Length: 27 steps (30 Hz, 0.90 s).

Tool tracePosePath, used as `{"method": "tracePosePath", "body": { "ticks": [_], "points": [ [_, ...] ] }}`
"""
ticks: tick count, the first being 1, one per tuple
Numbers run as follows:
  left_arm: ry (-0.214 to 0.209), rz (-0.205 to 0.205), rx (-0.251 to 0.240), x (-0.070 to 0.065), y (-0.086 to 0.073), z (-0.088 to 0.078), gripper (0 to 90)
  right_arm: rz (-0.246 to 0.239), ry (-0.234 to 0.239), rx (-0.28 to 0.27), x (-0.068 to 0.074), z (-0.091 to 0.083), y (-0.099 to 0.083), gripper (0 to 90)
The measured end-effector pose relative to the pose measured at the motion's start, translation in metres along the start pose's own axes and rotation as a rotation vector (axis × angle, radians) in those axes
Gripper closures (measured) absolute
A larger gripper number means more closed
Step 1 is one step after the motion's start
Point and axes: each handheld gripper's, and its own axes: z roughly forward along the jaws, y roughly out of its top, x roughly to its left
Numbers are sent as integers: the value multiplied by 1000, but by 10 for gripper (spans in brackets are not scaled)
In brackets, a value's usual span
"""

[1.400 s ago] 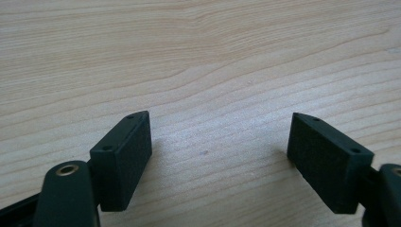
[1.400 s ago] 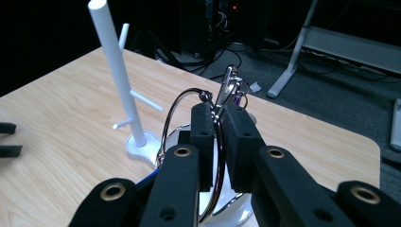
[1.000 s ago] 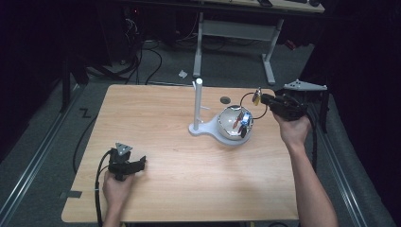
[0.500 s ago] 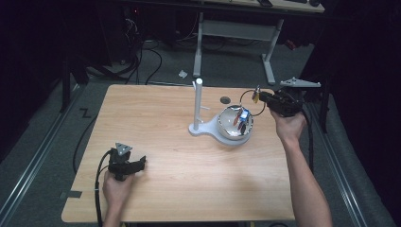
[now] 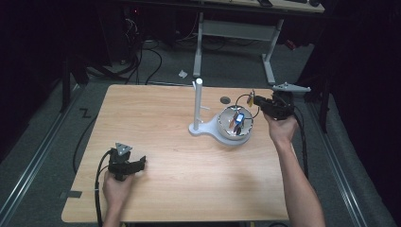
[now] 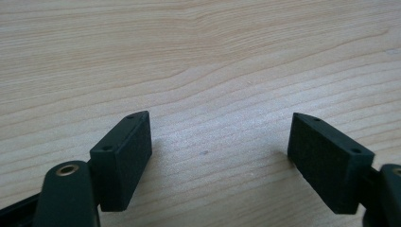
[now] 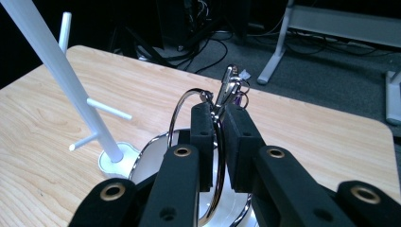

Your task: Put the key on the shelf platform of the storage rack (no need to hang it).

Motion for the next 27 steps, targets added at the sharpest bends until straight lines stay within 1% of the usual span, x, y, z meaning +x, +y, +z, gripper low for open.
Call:
{"method": "tracePosePath", "body": {
  "ticks": [6,17,19,20,27],
  "points": [
    [0,1,1,0,0,0,230,2,12,8,2,7,-9,835],
    [1,2,1,0,0,0,230,31,26,30,6,20,-28,834],
    [1,2,1,0,0,0,230,30,27,32,6,21,-30,834],
    [1,2,2,0,0,0,230,30,27,42,7,23,-32,834],
    [0,0,1,0,0,0,229,20,33,48,11,28,-33,834]
  ]
}}
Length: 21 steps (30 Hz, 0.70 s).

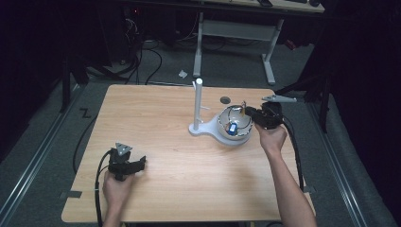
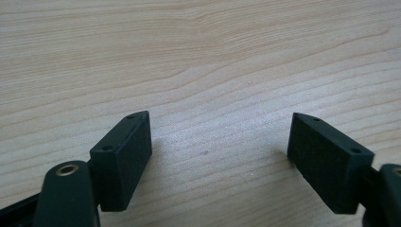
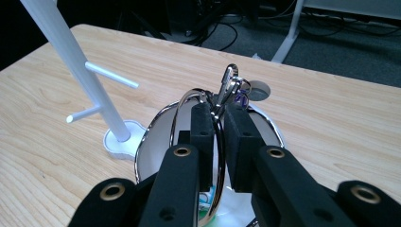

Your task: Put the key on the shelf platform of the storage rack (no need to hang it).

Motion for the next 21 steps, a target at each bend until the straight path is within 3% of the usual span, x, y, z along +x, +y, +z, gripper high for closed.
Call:
{"method": "tracePosePath", "body": {
  "ticks": [21],
  "points": [
    [1,0,-2,0,0,0,228,22,-3,53,-5,19,-16,833]
  ]
}}
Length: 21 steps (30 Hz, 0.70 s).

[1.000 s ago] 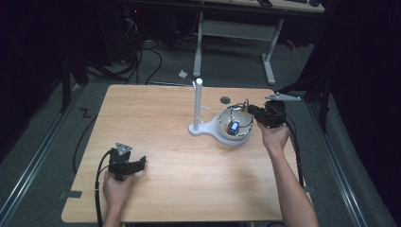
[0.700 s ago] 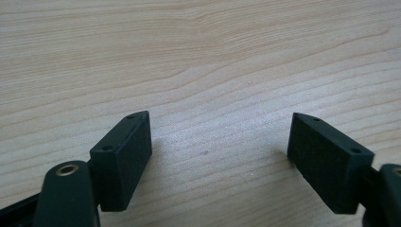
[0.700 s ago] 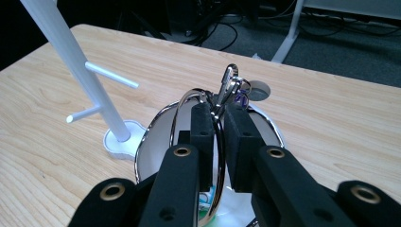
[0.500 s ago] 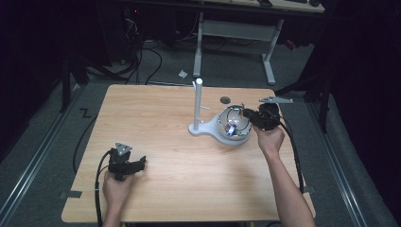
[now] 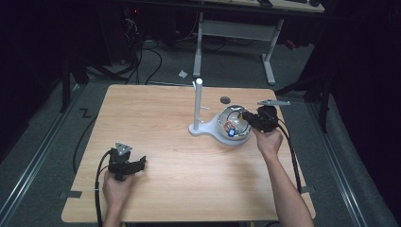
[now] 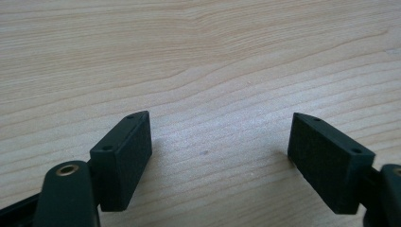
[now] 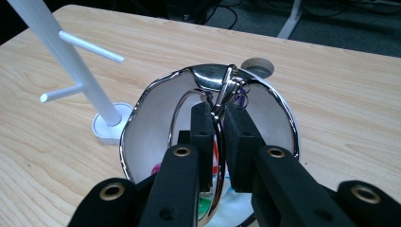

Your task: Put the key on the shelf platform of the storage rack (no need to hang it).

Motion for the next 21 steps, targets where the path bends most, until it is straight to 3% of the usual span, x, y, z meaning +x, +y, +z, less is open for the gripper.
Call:
{"method": "tracePosePath", "body": {
  "ticks": [21],
  "points": [
    [-2,-1,0,0,0,0,228,49,-39,64,-12,25,-8,832]
  ]
}}
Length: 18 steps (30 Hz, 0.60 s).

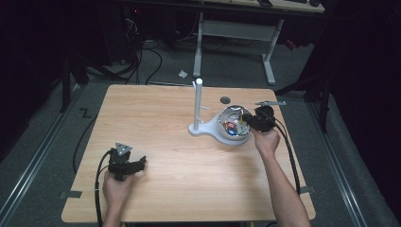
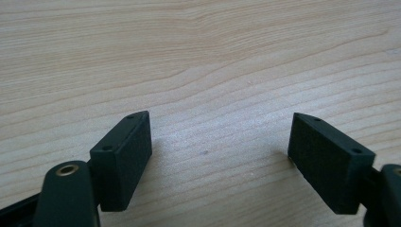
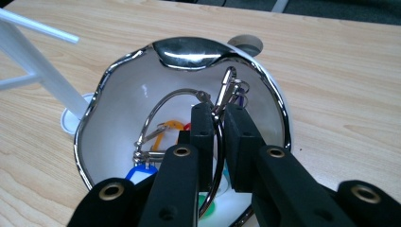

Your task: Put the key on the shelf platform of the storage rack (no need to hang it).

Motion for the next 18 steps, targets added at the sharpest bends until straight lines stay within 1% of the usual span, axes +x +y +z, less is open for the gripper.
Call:
{"method": "tracePosePath", "body": {
  "ticks": [3,4,7,9,11,12,14,16,18],
  "points": [
    [0,0,0,0,0,0,228,6,-2,12,0,2,-1,832],
    [0,0,0,0,0,0,228,-2,-7,18,-1,4,-1,831],
    [0,-1,-1,0,0,0,228,0,-18,41,-3,9,-3,828],
    [0,-1,0,0,0,0,228,2,-22,44,-3,10,-3,827],
    [0,0,0,0,0,0,228,4,-21,55,-3,11,-4,775],
    [0,-1,-1,0,0,0,228,-3,-27,60,-3,11,-5,744],
    [0,-1,0,0,0,0,228,-6,-28,58,-3,10,-5,733],
    [0,-1,-1,0,0,0,228,-32,-22,51,0,4,-4,681],
    [0,0,0,0,0,0,228,-52,-27,44,2,0,-3,659]
  ]
}}
